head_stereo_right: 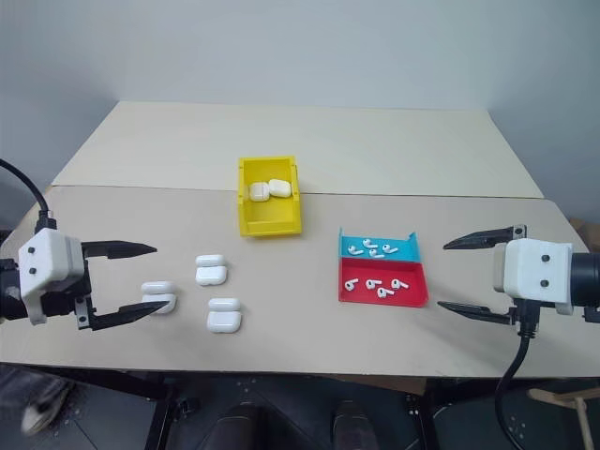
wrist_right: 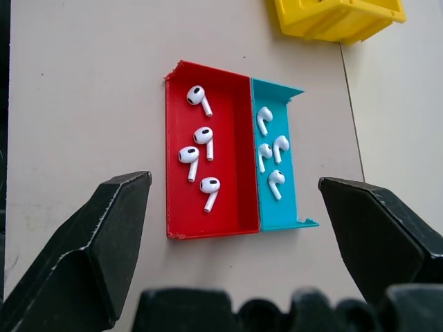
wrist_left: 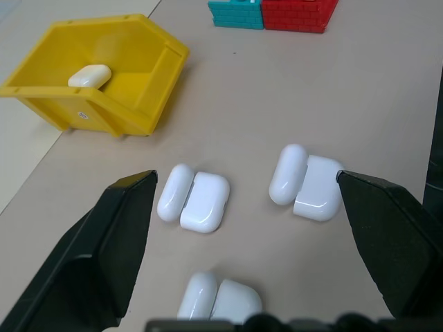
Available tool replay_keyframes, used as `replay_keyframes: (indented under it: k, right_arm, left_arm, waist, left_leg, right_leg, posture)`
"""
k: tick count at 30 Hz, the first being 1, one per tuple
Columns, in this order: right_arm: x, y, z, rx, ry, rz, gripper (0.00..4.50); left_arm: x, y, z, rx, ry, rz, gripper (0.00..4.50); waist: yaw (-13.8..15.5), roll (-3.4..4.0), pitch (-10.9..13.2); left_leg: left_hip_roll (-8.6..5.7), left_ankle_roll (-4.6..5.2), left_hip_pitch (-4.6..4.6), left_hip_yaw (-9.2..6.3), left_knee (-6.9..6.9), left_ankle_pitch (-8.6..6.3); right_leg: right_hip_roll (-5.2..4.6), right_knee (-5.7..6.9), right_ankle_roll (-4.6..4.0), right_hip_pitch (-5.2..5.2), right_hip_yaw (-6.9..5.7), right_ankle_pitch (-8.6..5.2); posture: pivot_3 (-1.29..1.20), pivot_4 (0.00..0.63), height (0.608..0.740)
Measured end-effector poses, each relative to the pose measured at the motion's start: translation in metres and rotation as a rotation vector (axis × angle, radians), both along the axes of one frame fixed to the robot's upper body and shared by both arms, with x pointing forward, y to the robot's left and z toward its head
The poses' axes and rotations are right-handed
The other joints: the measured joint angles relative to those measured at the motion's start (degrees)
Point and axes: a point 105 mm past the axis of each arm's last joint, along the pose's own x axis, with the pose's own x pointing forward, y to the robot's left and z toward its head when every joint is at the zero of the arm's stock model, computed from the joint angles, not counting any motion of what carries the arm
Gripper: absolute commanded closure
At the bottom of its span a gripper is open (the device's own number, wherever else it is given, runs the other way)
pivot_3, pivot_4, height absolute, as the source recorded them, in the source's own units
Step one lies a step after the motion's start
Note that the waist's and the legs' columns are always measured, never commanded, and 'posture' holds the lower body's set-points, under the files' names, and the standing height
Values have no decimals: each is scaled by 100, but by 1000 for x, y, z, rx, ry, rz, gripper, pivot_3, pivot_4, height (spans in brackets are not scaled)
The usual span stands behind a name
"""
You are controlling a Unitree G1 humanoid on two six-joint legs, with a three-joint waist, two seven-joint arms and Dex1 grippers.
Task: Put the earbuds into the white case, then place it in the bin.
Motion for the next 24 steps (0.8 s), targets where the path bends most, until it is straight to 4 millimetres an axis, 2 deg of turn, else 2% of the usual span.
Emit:
replay_keyframes:
  k: [6,11,18,21,24]
  right_arm:
    - [2,0,1,3,-5,0,8]
    - [3,0,1,3,1,5,8]
    - [11,1,2,0,1,24,8]
    - [8,1,1,-6,22,38,8]
    - [2,1,-8,-19,68,44,8]
  left_arm:
    - [9,-2,6,-44,-62,68,0]
    - [2,-9,7,-105,-75,110,0]
    - [0,-10,14,-85,-148,364,0]
    - [-7,-16,14,-121,-105,455,0]
    - [-4,-14,8,-90,-14,576,0]
  waist:
    - [-4,0,0]
    - [-20,-1,0]
    - [-16,-1,0]
    - [10,-1,1]
    - [44,-3,0]
  left_leg:
    - [0,0,-1,0,0,0]
    - [0,0,-1,-1,0,0]
    - [-1,0,3,-3,0,0]
    - [-1,0,0,-8,1,0]
    - [-6,0,11,-13,3,0]
  right_leg:
    - [0,0,0,0,0,0]
    - [0,0,1,-1,0,0]
    - [0,2,1,4,1,0]
    - [-1,4,2,3,-1,0]
    - [-1,14,2,11,-4,0]
  posture:
    - [0,150,740]
    - [0,150,740]
    - [0,150,740]
    - [0,150,740]
    - [0,150,740]
